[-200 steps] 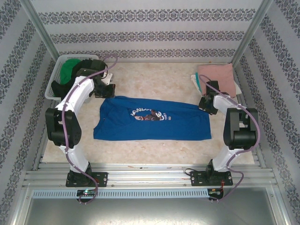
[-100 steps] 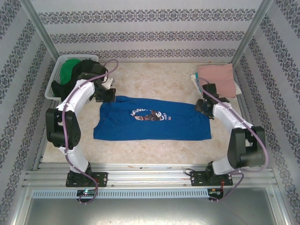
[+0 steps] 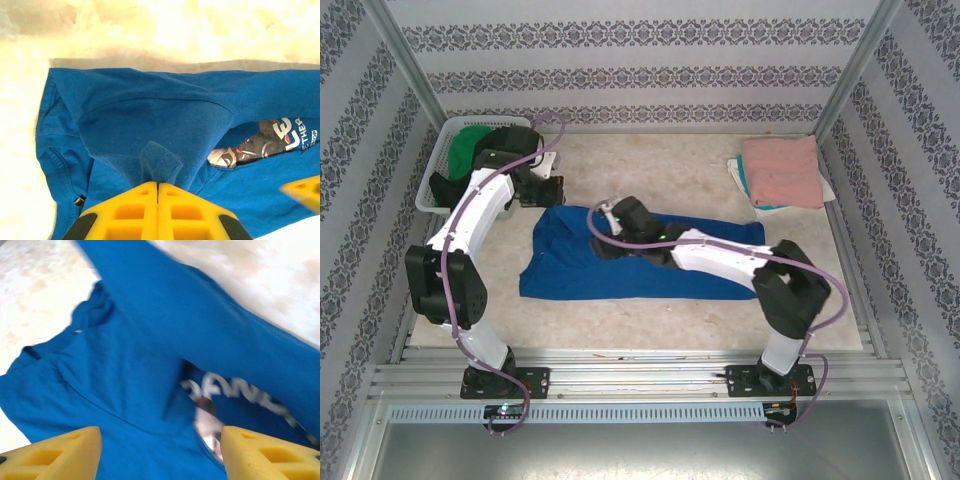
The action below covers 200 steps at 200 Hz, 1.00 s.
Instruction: Fold and stack the t-shirts
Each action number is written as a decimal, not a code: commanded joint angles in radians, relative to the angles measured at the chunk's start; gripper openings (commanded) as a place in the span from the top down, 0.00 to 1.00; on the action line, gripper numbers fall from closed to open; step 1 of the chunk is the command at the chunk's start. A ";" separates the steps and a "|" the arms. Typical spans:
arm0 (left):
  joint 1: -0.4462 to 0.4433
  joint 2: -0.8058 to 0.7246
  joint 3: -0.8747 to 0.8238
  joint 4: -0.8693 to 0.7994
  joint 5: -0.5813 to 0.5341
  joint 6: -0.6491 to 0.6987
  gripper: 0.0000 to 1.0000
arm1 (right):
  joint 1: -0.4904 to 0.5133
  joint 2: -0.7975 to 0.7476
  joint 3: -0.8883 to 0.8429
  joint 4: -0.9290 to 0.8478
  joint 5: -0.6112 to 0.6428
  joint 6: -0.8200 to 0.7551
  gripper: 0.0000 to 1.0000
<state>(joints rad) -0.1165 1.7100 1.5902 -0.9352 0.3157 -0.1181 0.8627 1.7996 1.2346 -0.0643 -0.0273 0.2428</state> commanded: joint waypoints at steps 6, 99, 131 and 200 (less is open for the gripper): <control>-0.006 -0.016 0.031 -0.034 0.020 -0.022 1.00 | 0.029 0.105 0.087 0.114 0.055 -0.133 0.35; -0.007 -0.023 0.051 -0.038 0.026 -0.020 1.00 | 0.157 0.332 0.158 0.410 0.634 -0.337 0.17; -0.006 -0.023 0.053 -0.037 0.036 -0.020 1.00 | 0.157 0.374 0.171 0.458 0.749 -0.346 0.31; -0.003 -0.027 0.035 -0.038 0.022 -0.014 1.00 | 0.164 0.221 0.050 0.454 0.661 -0.319 0.82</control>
<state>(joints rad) -0.1177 1.7100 1.6165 -0.9360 0.3374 -0.1314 1.0237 2.1334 1.3304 0.4011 0.6743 -0.1093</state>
